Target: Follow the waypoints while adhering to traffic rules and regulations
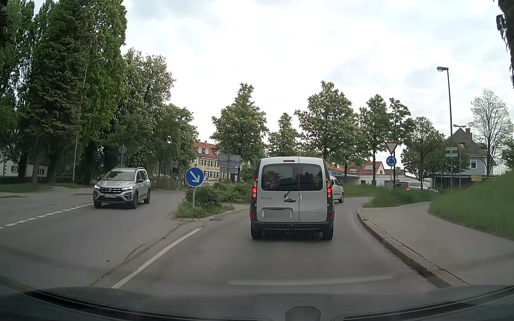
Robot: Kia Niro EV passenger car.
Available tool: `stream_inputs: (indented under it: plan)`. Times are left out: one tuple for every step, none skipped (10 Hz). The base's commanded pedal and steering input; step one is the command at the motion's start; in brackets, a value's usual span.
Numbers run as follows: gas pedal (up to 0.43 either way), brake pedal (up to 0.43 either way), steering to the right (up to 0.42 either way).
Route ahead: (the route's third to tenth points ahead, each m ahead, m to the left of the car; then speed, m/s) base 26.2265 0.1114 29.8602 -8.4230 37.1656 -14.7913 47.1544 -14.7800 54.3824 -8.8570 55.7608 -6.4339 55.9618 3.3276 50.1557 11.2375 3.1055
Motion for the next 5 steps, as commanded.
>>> stream_inputs:
  plan:
    - [0.177,0.0,0.005]
    - [0.177,0.0,0.005]
    - [0.169,0.0,0.005]
    - [0.169,0.0,0.005]
    - [0.157,0.0,0.005]
